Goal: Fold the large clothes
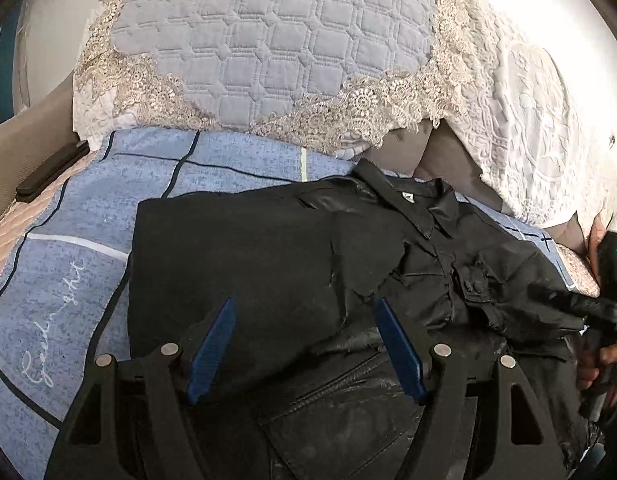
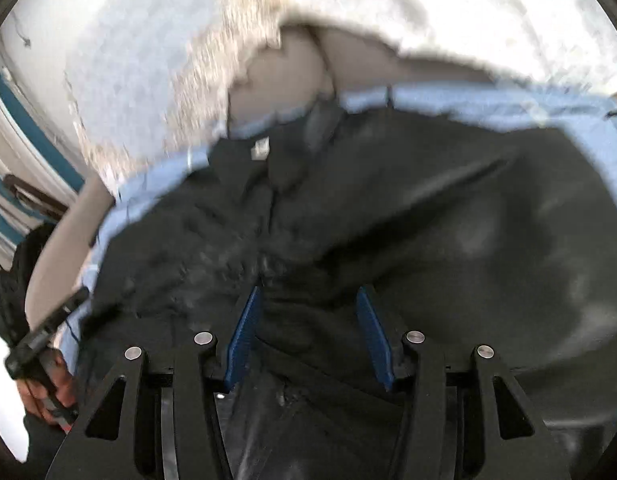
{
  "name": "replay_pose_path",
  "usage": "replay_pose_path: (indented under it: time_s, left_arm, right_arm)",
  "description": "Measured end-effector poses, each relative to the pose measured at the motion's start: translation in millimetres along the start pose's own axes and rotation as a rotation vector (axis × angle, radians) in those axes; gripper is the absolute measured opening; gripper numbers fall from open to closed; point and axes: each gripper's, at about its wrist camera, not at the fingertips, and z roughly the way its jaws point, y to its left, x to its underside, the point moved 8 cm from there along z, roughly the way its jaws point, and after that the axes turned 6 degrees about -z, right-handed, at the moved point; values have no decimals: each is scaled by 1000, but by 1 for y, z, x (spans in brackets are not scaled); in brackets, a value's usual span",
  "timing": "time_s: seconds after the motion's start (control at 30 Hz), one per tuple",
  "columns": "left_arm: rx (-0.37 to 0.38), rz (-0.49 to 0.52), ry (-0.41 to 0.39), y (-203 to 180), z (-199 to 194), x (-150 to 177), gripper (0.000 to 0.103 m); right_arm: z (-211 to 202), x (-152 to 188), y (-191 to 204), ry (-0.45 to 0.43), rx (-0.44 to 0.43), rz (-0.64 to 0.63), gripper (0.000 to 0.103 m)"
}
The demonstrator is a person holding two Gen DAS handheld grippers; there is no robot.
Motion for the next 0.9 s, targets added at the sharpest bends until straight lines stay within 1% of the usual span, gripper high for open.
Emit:
replay_pose_path:
  time_s: [0.03, 0.07, 0.13, 0.23, 0.33, 0.43, 0.5, 0.53, 0.6, 0.67, 0.8, 0.87, 0.9]
  left_arm:
    - [-3, -4, 10, 1, 2, 1, 74]
    - [-7, -11, 19, 2, 5, 3, 74]
    - [-18, -12, 32, 3, 10, 4, 74]
    - [-47, 3, 36, 5, 15, 5, 74]
    - [-69, 3, 32, 10, 15, 1, 74]
    - [-117, 14, 14, 21, 14, -3, 75]
    - [-165, 18, 13, 32, 16, -5, 75]
    - [-187, 13, 25, 38, 18, -3, 75]
    - [-221, -7, 69, 51, 26, 3, 75]
    - [-229, -22, 97, 58, 34, 8, 75]
    - [-250, 5, 89, 56, 35, 10, 75]
    - [-255, 10, 88, 57, 36, 12, 75]
    - [-254, 10, 88, 58, 36, 13, 75]
  right_arm:
    - [12, 2, 1, 26, 5, -12, 51]
    - [28, 4, 1, 61, 28, -28, 51]
    - [39, -4, 6, 44, 62, -61, 51]
    - [50, -22, 16, 36, 47, -58, 51]
    - [52, -31, 17, 26, 70, -57, 51]
    - [39, -21, 21, 37, 56, -24, 51]
    - [20, -9, 22, 25, 28, -38, 51]
    - [9, -3, 24, 6, 16, -55, 51]
    - [-17, 5, 22, -35, 28, -87, 51]
    - [-43, 14, 4, -71, 71, -86, 51]
    - [-83, 27, -47, -129, 251, -73, 51]
    - [-94, 36, -76, -149, 317, -22, 51]
    - [-94, 43, -92, -143, 346, 8, 51]
